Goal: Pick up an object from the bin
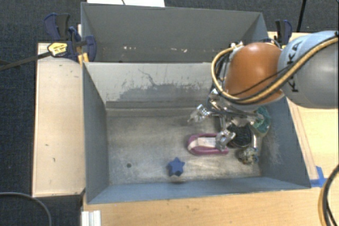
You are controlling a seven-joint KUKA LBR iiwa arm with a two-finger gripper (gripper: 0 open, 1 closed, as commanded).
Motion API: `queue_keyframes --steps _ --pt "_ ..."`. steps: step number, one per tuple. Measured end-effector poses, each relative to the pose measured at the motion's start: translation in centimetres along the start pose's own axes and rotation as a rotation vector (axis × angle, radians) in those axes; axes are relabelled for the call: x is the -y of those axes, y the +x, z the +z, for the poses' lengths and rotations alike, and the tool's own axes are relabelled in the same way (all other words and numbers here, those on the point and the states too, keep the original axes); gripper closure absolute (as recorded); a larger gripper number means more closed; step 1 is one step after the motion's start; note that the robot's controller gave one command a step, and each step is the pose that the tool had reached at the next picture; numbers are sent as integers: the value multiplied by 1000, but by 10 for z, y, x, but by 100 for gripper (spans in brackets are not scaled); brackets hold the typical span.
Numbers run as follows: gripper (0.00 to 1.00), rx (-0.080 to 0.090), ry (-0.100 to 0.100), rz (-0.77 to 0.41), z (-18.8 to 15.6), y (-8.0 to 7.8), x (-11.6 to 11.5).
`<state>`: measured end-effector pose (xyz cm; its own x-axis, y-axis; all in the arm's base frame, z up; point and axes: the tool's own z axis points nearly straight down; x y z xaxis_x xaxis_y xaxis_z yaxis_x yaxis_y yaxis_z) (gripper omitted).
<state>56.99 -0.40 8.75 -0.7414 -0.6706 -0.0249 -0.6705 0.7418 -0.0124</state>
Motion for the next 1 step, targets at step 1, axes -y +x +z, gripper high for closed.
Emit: queue_keyframes --steps 1 --pt "0 -25 -11 151 -27 44 -52"
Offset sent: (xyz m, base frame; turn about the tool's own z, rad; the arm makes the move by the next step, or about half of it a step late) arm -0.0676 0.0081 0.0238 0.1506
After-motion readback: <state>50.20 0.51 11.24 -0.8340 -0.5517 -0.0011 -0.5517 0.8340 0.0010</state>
